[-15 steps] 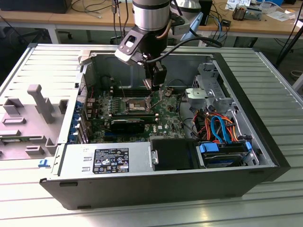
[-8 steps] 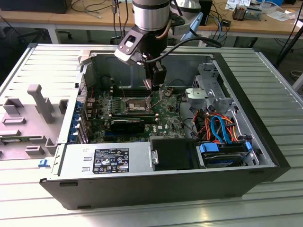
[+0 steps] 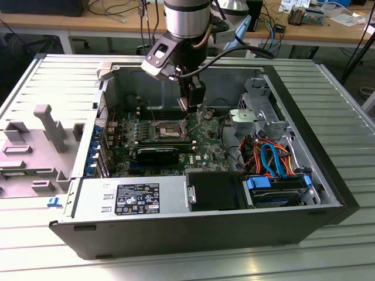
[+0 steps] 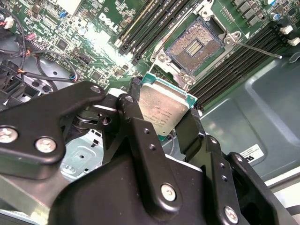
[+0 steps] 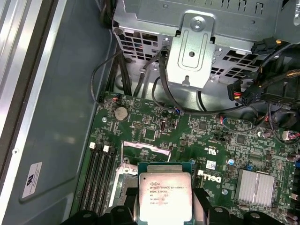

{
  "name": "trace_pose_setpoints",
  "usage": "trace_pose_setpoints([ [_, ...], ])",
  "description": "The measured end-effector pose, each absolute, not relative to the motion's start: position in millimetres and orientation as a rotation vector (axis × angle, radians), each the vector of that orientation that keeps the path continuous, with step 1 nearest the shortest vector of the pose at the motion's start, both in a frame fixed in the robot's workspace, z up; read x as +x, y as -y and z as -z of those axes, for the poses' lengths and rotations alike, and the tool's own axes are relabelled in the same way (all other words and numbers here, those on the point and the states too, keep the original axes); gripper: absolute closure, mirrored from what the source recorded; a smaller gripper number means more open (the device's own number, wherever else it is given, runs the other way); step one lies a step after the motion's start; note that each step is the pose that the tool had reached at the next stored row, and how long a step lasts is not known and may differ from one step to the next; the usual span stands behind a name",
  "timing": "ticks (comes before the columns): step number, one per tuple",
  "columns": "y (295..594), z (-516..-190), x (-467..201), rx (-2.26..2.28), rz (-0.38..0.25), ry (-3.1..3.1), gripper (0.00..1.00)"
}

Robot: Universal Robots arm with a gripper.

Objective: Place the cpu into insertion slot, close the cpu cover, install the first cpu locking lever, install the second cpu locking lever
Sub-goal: 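Place the cpu into insertion slot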

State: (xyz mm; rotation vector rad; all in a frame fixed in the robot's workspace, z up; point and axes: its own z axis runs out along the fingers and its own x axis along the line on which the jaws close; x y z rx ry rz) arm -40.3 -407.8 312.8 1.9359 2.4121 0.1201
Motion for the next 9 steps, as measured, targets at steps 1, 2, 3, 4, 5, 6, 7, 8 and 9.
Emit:
trace_pose_setpoints([
  [1, 407.8, -312.8, -40.3, 1.937, -0.12, -2.411, 0.45],
  [2, 407.8, -312.9, -40.3, 1.938, -0.12, -2.41, 0.45],
  [3, 407.8, -312.8, -40.3, 1.94, -0.12, -2.409, 0.45],
  [4, 407.8, -312.8, -40.3, 1.942, -0.12, -2.407, 0.45],
  [5, 407.8, -312.8, -40.3, 1.944, -0.12, -2.405, 0.45],
  [6, 407.8, -312.8, -40.3, 1.945, -0.12, -2.405, 0.45],
  [7, 407.8, -312.8, -40.3, 1.947, -0.12, -2.403, 0.45],
  [8, 407.8, -312.8, -40.3, 1.948, -0.12, -2.402, 0.45],
  [9, 407.8, -312.8, -40.3, 1.949, -0.12, -2.401, 0.45],
])
